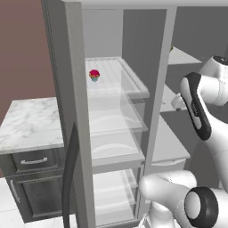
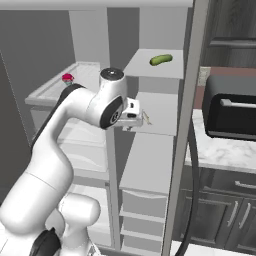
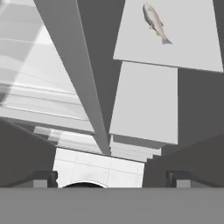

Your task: Pick up the frozen fish from the freezer, place it on any shelf in the fridge, and close the fridge and freezer doors when done.

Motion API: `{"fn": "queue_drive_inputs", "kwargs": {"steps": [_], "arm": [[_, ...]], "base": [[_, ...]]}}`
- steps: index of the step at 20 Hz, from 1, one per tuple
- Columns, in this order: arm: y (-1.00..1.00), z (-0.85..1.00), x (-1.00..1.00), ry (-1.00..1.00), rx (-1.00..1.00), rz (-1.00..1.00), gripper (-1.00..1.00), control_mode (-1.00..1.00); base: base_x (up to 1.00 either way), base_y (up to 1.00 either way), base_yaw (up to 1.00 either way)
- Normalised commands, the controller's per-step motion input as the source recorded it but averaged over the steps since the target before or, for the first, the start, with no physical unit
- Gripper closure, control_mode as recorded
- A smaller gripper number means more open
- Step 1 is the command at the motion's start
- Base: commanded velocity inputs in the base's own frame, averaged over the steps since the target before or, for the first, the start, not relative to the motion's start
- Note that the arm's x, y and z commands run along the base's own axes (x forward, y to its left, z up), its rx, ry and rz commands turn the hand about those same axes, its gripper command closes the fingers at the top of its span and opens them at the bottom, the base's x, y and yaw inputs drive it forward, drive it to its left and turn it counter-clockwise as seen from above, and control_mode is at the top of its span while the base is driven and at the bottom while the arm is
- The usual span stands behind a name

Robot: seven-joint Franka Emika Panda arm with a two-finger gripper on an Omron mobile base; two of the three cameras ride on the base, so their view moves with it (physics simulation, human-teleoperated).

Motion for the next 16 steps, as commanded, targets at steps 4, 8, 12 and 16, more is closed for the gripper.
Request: {"fn": "queue_drive_inputs", "kwargs": {"steps": [4, 8, 12, 16], "arm": [[-0.58, -0.13, 0.11, 0.00, 0.00, 0.13, -1.00, -1.00], [-0.06, -0.23, 0.61, 0.00, 0.00, 0.11, -1.00, -1.00], [-0.12, -0.24, 0.62, -0.05, 0.00, 0.10, -1.00, -1.00], [-0.36, -0.13, 0.47, -0.01, 0.01, 0.11, -1.00, -1.00]], "base": [[0.00, 0.00, 0.00], [0.00, 0.00, 0.00], [0.00, 0.00, 0.00], [0.00, 0.00, 0.00]]}}
